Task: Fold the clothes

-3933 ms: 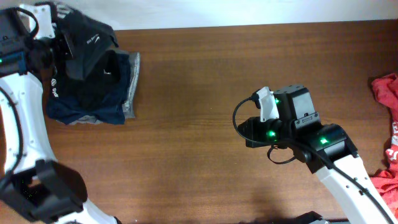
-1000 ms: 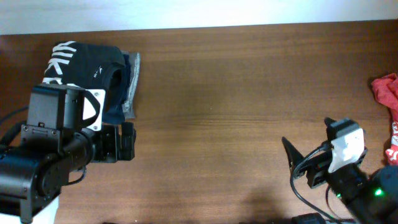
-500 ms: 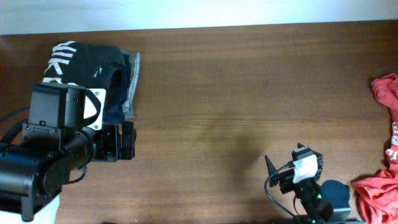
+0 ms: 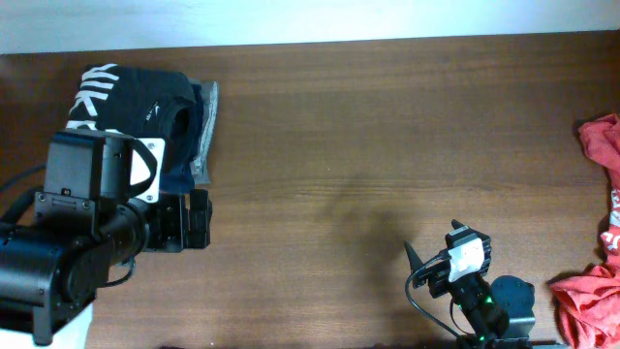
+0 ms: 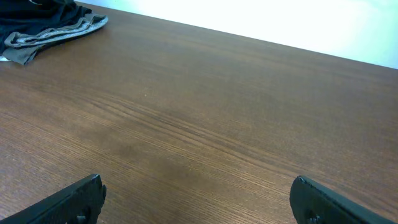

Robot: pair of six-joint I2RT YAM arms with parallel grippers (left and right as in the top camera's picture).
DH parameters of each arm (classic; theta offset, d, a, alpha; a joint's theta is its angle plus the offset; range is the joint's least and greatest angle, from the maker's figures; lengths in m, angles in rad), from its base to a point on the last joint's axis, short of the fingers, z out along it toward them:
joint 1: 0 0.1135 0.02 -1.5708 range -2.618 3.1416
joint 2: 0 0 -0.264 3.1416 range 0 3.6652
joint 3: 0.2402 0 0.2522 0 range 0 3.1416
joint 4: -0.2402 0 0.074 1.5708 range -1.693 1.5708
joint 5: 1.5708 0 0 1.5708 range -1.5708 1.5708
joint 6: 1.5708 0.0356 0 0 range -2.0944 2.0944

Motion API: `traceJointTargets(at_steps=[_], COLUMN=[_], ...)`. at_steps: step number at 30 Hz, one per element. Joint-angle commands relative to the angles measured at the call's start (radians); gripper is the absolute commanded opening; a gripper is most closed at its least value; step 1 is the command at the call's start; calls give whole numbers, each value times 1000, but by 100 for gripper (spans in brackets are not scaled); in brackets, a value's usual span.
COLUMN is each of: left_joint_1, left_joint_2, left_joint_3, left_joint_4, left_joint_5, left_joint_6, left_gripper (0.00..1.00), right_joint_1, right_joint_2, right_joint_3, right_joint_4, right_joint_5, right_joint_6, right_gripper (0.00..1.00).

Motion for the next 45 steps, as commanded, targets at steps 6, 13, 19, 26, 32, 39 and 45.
traceJointTargets(at_steps=[6,13,19,26,32,39,45], left_joint_1=[-5,8,42,42,42,42,42], left_joint_2=[-3,-45,-325,-759,-1096,-1238,-1242], left_joint_3=[0,-4,-362,-1084,-1470,-1672,-1746], left_joint_4=[0,12,594,1019,1152,1245,1269], left_joint_5=[-13,-34,-56,-20,-13,-13,-13], left_joint_6=[-12,-11,-11,-8,-8,-8,-8], left_gripper=[99,99,99,99,99,99,99], right_joint_1=[-8,-8,-8,-8,-8,-8,-8], right_joint_2=[-9,-9,-9,-9,-8,-8,-8], right_joint_3=[-7,-7,-7,-7,-7,-7,-7], right_joint_4=[2,2,2,2,2,2,2], right_joint_5=[-13,-13,-13,-13,-13,-13,-13], right_joint_6=[-7,-7,-7,-7,-7,-7,-7], right_gripper=[99,99,99,99,99,99,99])
